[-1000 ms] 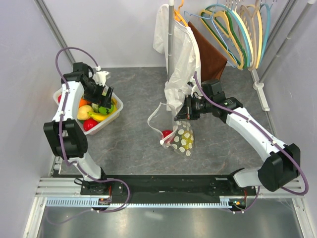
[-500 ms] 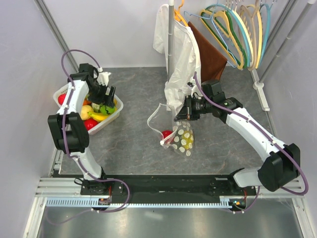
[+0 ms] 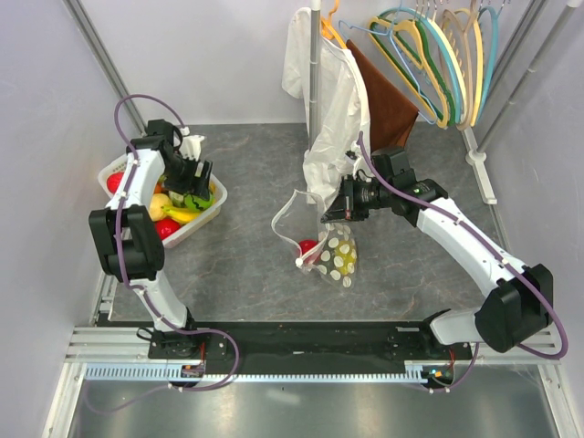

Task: Place the food in the zip-top bag and seal the zipper
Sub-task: Pick up the fake fruit from the bin, then place the fake fruit in the zipper food storage bag.

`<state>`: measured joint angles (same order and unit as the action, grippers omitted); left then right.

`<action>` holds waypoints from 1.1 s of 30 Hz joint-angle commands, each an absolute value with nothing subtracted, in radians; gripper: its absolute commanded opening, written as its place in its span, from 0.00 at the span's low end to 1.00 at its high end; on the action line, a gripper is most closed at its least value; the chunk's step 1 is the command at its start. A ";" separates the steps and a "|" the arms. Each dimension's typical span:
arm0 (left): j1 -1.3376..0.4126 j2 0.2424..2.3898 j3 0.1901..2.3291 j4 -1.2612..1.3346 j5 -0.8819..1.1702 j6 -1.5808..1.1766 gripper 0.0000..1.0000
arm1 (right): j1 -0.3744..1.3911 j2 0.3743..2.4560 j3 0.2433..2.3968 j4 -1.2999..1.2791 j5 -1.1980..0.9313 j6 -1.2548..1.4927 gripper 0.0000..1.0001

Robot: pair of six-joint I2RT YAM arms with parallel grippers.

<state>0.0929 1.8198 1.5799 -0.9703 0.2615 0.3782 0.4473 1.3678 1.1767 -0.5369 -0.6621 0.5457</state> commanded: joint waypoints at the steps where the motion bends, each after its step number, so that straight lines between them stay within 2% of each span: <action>1: 0.091 1.796 1.623 -0.969 0.272 0.359 0.81 | 0.443 1.351 1.178 -0.512 -0.686 0.551 0.00; 7: 0.103 1.773 1.805 -1.054 0.267 0.390 0.71 | 0.440 1.353 1.178 -0.511 -0.683 0.549 0.00; 14: 0.049 1.703 1.960 -1.201 0.422 0.423 0.70 | 0.440 1.361 1.187 -0.512 -0.686 0.549 0.00; 19: -0.205 1.577 1.919 -1.226 0.498 0.396 0.69 | 0.439 1.367 1.190 -0.512 -0.681 0.554 0.00; 24: -0.463 1.549 1.914 -1.186 0.554 0.298 0.68 | 0.440 1.365 1.192 -0.511 -0.686 0.554 0.00; 30: -0.645 1.604 1.847 -1.120 0.490 0.265 0.68 | 0.436 1.364 1.204 -0.523 -0.693 0.543 0.00; 33: -0.673 1.640 1.819 -1.065 0.428 0.252 0.71 | 0.434 1.361 1.206 -0.529 -0.696 0.538 0.00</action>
<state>-0.6323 1.5906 1.8572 -1.1465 0.5072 0.3115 0.4408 1.3682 1.1767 -0.5381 -0.6678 0.5453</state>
